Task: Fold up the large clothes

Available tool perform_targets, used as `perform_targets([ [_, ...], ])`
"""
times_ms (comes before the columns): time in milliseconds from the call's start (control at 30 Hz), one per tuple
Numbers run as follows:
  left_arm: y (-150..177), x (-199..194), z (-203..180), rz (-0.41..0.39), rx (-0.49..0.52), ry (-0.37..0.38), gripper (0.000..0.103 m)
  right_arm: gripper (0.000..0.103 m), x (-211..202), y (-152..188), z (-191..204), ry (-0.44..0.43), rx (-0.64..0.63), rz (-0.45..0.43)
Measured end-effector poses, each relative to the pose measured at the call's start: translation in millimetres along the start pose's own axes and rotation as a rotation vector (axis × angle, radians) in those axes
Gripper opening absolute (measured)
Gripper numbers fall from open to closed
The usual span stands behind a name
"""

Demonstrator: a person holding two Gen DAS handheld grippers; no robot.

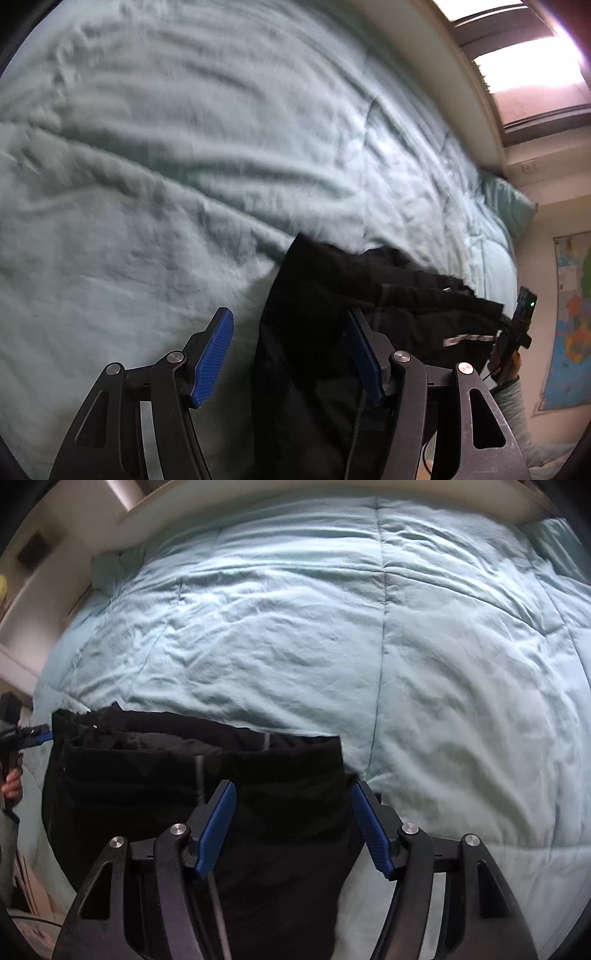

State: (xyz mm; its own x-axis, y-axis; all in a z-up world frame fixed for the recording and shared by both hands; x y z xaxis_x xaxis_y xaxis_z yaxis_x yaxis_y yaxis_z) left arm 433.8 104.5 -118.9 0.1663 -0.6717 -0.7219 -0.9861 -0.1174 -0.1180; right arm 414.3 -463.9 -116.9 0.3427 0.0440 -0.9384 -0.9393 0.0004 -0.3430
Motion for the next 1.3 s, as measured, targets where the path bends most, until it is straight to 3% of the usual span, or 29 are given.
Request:
perform_targets([
  [167,-1.4,36.0,-2.4,0.086,0.012,0.032,0.064,0.070,32.7,-8.2,-12.2,-0.033,-0.008,0.054],
  [367,-5.3,56.0,-13.3,0.083,0.035,0.038,0.064,0.070,68.2,-10.5,-19.6,-0.260,0.057,0.131],
  [400,-5.4,56.6,-17.3,0.074,0.049,0.036,0.053,0.061,70.0,-10.0,-19.8,-0.272,0.063,0.124],
  [433,-4.4,55.9,-21.1,0.069,0.070,0.031,0.043,0.032,68.5,-9.2,-21.4,-0.278,0.076,0.102],
  [467,-2.7,53.6,-26.1,0.059,0.101,0.007,0.036,0.030,63.4,-8.0,-22.6,-0.287,0.092,0.078],
  [600,8.0,28.1,-39.3,-0.024,0.151,-0.017,0.019,0.019,19.7,5.8,-23.1,-0.153,0.121,-0.080],
  [667,11.5,-0.1,-48.9,-0.104,0.141,0.054,0.012,0.017,-16.6,15.3,-21.1,-0.065,0.128,-0.169],
  [767,7.4,-35.1,-84.3,-0.194,0.199,0.150,0.012,0.015,-69.2,23.3,-17.3,0.030,0.126,-0.275],
  [833,-4.3,-46.0,-122.8,-0.244,0.307,0.124,0.012,0.015,-94.2,22.1,-18.0,0.109,0.112,-0.317],
  [933,-33.2,-36.7,-145.9,-0.280,0.343,0.051,0.012,0.015,-108.0,1.9,-25.1,0.199,0.123,-0.345],
  [1067,-70.7,16.0,-107.1,-0.217,0.202,-0.026,0.012,0.015,-70.3,-27.2,-33.5,0.240,0.152,-0.282],
  [1167,-70.6,67.2,-46.0,-0.080,0.006,-0.087,0.014,0.014,5.4,-33.7,-38.4,0.234,0.145,-0.108],
  [1233,-61.3,88.0,-16.1,-0.047,-0.062,-0.064,0.017,0.015,43.1,-26.1,-40.3,0.220,0.163,-0.022],
  [1300,-58.3,90.1,-1.7,-0.081,-0.102,0.007,0.018,0.016,66.5,-17.3,-44.2,0.199,0.199,0.014],
])
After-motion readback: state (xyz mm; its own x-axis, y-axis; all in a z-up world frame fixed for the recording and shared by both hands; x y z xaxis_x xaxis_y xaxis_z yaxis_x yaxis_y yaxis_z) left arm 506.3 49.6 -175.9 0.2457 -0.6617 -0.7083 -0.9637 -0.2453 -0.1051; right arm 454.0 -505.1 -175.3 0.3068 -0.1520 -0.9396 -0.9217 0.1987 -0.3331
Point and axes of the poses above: each gripper's, at about its wrist camera, not at the fingertips, and x roughly the way its jaws point, z to its left, y to its underside, the point moved 2 cm from there along x, roughly the way its jaws point, and after that the axes turned 9 degrees about y, right-handed, at the moved point
